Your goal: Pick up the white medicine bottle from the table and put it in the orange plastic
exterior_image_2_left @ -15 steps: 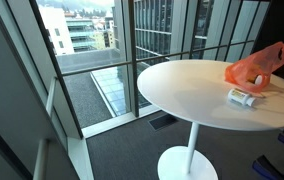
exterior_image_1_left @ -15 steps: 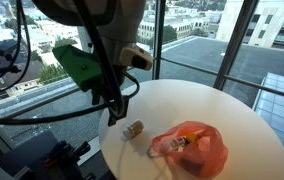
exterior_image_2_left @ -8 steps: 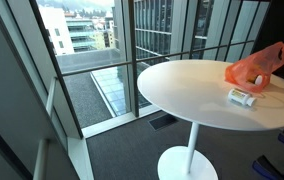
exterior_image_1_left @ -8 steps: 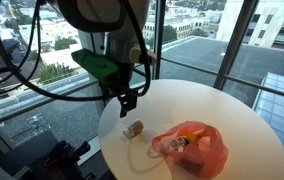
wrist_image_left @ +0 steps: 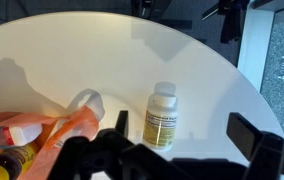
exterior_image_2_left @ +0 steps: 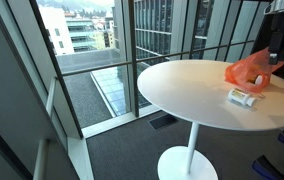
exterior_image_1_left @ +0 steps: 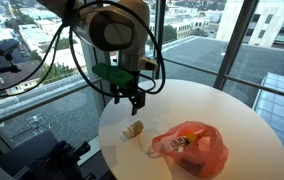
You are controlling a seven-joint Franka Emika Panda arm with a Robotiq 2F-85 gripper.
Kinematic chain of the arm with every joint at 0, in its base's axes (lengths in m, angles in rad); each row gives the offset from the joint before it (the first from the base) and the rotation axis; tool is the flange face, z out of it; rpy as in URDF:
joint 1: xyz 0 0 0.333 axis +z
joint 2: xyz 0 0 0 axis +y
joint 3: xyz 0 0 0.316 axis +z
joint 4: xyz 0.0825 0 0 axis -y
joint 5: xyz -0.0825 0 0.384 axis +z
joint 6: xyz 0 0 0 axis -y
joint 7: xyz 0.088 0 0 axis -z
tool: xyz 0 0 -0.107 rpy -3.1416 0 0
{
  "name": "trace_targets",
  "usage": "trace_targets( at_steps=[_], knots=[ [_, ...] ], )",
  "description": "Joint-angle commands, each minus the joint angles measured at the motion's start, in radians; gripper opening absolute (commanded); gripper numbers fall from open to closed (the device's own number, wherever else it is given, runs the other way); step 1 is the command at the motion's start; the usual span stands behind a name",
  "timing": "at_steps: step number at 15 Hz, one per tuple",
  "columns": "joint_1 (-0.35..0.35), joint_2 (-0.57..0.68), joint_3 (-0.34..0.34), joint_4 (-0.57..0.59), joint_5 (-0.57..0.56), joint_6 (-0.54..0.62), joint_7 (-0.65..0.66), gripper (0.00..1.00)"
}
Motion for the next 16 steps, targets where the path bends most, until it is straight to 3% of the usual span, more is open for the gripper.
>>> trace_targets(
  at_steps=[1, 7, 16],
  knots=[
    [0.001, 0.103, 0.024, 0.035, -0.008, 0.100, 0.031, 1.00],
    [0.003, 0.211, 0.048, 0.037, -0.013, 0.278, 0.088, 1.00],
    [0.000, 0.245, 0.050, 0.034, -0.025, 0.304, 0.117, 1.00]
  ],
)
